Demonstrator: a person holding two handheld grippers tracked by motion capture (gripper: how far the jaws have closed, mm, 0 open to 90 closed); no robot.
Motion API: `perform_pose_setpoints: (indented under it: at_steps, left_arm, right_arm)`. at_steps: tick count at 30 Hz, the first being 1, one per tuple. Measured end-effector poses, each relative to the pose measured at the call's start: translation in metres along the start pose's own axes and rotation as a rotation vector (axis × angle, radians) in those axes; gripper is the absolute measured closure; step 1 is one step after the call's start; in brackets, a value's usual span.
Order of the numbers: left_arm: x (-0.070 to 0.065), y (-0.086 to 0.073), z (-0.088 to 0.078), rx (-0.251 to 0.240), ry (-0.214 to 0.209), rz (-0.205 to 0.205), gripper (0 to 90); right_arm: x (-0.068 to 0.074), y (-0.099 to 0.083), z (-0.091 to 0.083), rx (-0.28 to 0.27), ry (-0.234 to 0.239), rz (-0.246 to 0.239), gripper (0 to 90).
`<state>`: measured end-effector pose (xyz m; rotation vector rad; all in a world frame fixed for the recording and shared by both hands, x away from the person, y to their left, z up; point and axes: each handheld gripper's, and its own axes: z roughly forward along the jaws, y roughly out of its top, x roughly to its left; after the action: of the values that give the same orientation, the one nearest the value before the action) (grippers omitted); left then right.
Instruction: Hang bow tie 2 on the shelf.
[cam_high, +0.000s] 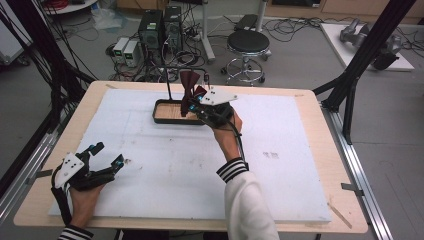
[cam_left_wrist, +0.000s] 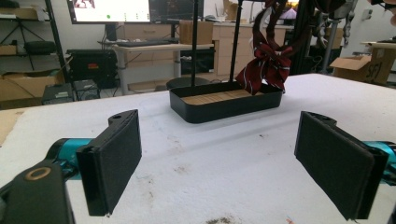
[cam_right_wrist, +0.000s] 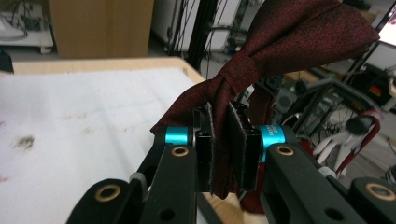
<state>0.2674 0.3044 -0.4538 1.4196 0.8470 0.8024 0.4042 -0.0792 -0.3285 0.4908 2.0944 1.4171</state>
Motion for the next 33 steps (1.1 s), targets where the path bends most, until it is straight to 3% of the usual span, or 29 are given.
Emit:
perform_pose_setpoints:
  at_steps: [9, 16, 24, 28, 33]
  left_arm:
    - [0.000, 0.000, 0.000, 0.001, -0.001, 0.000, 15.2]
    - [0.000, 0.000, 0.000, -0.002, 0.000, 0.000, 15.2]
    - [0.000, 0.000, 0.000, 0.000, 0.000, 0.001, 15.2]
    - [0.000, 0.000, 0.000, -0.001, 0.000, 0.002, 15.2]
    - [0.000, 0.000, 0.000, -0.001, 0.000, 0.002, 15.2]
  right_arm:
    - [-0.009, 0.007, 0.008, -0.042, -0.011, -0.018, 81.6]
    - [-0.021, 0.007, 0.013, -0.045, -0.015, 0.002, 81.6]
    - [-0.034, 0.012, 0.021, -0.069, 0.006, 0.015, 81.6]
    - [-0.034, 0.014, 0.025, -0.078, 0.018, 0.009, 81.5]
    - [-0.037, 0.010, 0.030, -0.034, -0.021, 0.013, 81.4]
